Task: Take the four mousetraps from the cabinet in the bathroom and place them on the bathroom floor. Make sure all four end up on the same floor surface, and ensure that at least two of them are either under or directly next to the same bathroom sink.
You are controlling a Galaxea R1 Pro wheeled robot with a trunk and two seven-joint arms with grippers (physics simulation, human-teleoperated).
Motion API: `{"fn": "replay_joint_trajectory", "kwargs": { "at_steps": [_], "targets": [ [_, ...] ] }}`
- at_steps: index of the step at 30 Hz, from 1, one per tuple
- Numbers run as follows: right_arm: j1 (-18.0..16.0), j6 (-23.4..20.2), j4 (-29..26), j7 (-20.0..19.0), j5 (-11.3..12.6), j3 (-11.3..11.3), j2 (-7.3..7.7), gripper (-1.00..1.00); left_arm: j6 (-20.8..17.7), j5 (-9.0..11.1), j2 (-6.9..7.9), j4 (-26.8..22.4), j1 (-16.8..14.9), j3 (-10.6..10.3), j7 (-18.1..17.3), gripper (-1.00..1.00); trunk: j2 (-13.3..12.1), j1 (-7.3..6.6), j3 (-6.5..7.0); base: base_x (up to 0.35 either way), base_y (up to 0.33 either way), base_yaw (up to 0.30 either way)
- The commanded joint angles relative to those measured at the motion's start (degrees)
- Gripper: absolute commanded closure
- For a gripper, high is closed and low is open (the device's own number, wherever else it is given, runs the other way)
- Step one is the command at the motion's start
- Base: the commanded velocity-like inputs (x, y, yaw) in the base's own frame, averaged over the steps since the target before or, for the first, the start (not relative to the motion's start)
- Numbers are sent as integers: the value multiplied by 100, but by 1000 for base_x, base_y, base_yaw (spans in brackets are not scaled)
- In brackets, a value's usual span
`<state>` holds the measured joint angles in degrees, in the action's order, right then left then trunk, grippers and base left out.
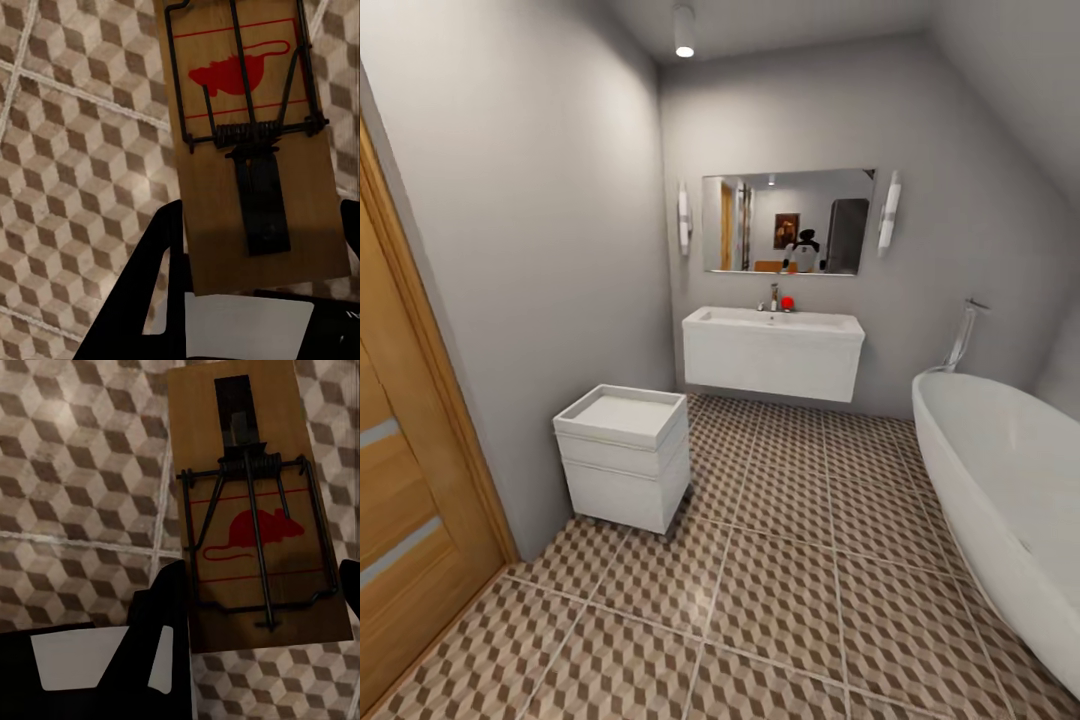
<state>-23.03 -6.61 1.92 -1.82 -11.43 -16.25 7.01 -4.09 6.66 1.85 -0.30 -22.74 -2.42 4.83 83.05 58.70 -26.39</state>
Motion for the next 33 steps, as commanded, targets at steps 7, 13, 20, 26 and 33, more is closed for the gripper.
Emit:
{"fn": "replay_joint_trajectory", "kwargs": {
  "at_steps": [7,13,20,26,33],
  "targets": [
    [-8,-9,9,-15,-52,-50,2,100,-29,46,0,-5,-2,-29,10,100,3,2,-6,306,0,-300],
    [-8,-9,7,-13,-52,-48,2,100,-30,46,0,-6,-2,-28,9,100,3,2,-6,322,0,-299],
    [-8,-14,2,-11,-52,-46,2,100,-30,61,5,-6,-2,-22,27,100,3,2,-6,323,0,-112],
    [-8,-16,1,3,-52,-45,10,100,-38,111,16,-6,-2,-14,45,100,3,2,-6,324,0,-8],
    [-8,-13,1,9,-52,-45,8,100,-39,116,11,-6,-2,-13,59,100,3,2,-6,324,0,-1]
  ]
}}
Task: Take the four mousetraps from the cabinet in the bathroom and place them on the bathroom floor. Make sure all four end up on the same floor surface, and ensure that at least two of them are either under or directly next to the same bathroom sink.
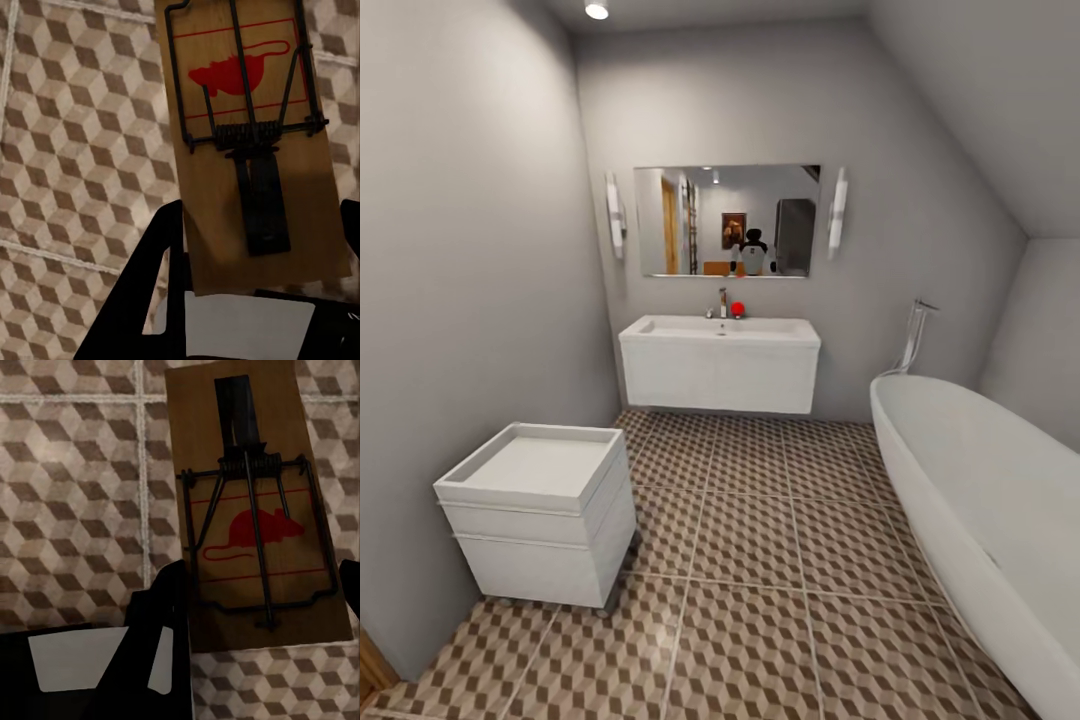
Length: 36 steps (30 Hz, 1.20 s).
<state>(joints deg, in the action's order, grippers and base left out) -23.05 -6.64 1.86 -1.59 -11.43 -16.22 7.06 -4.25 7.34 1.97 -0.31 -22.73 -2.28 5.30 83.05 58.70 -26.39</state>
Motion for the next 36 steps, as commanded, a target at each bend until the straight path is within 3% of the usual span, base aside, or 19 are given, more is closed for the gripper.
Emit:
{"fn": "replay_joint_trajectory", "kwargs": {
  "at_steps": [1,13,36],
  "targets": [
    [-7,-8,8,-12,-52,-48,1,100,-23,48,-1,-4,-3,-27,13,100,3,3,-6,324,0,0],
    [-7,39,9,-8,-52,-48,0,100,-23,48,-10,-4,-3,-27,15,100,3,3,-6,324,0,-133],
    [-7,37,8,-8,-52,-48,3,100,-23,48,-12,-4,-3,-18,7,100,3,3,-6,324,0,-3]
  ]
}}
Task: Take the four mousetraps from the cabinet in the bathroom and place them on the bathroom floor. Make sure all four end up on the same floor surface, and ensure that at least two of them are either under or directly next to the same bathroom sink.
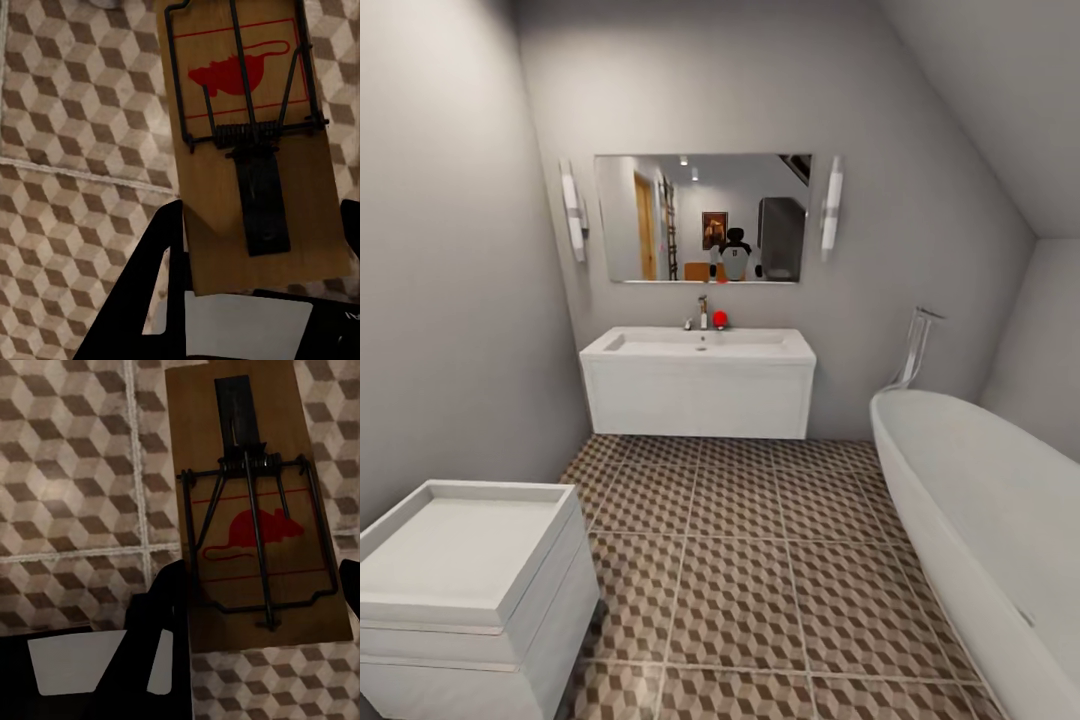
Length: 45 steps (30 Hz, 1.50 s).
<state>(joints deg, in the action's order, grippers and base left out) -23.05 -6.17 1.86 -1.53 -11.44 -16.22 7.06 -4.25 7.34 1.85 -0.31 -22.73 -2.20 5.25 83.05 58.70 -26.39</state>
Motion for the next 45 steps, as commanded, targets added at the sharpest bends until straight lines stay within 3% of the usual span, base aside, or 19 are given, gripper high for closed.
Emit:
{"fn": "replay_joint_trajectory", "kwargs": {
  "at_steps": [1,45],
  "targets": [
    [-7,-12,8,-14,-52,-48,4,100,-23,48,0,-4,-3,-26,10,100,3,3,-6,324,0,0],
    [-7,19,8,27,-79,-48,33,100,-34,57,0,-4,-3,-1,-24,100,3,3,-6,324,0,0]
  ]
}}
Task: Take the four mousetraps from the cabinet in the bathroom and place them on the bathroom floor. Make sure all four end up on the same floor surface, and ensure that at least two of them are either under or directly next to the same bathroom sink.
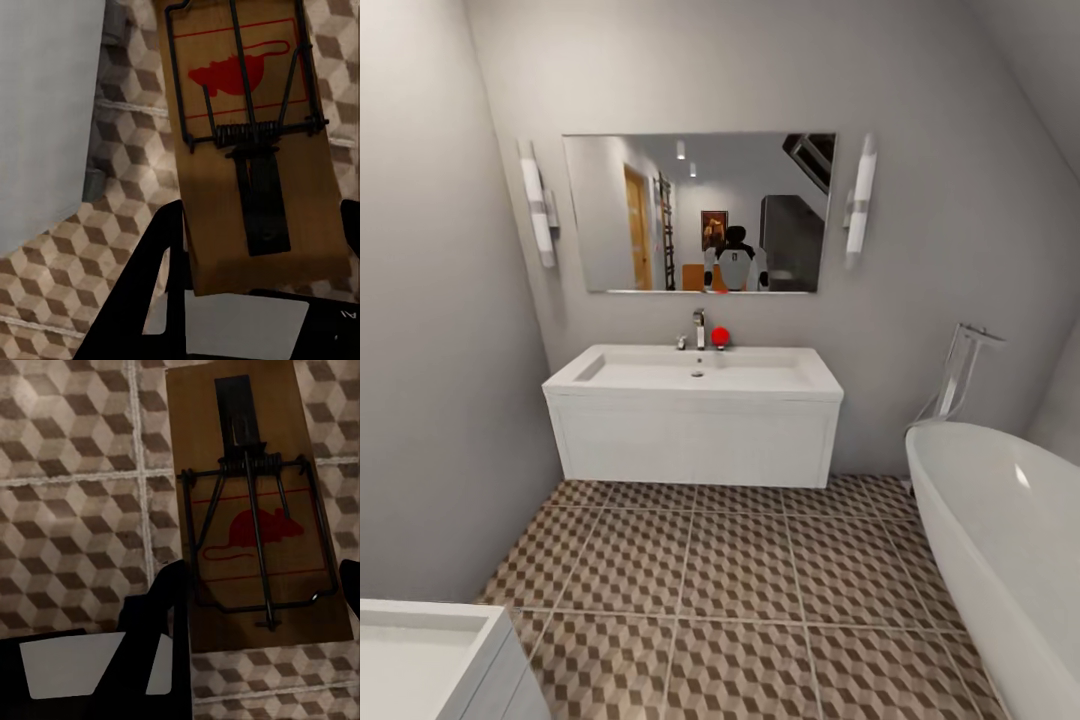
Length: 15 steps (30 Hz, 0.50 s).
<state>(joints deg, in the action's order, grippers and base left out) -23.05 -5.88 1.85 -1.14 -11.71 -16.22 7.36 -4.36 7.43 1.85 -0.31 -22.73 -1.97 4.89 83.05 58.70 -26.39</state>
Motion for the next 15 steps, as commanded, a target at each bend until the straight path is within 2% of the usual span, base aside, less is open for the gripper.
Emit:
{"fn": "replay_joint_trajectory", "kwargs": {
  "at_steps": [1,15],
  "targets": [
    [-7,-9,8,-11,-52,-48,3,100,-23,48,0,-4,-3,-24,12,100,3,3,-6,324,0,0],
    [-7,89,8,-5,-55,-48,-6,100,-6,41,0,-8,-3,-23,12,100,3,3,-6,324,0,0]
  ]
}}
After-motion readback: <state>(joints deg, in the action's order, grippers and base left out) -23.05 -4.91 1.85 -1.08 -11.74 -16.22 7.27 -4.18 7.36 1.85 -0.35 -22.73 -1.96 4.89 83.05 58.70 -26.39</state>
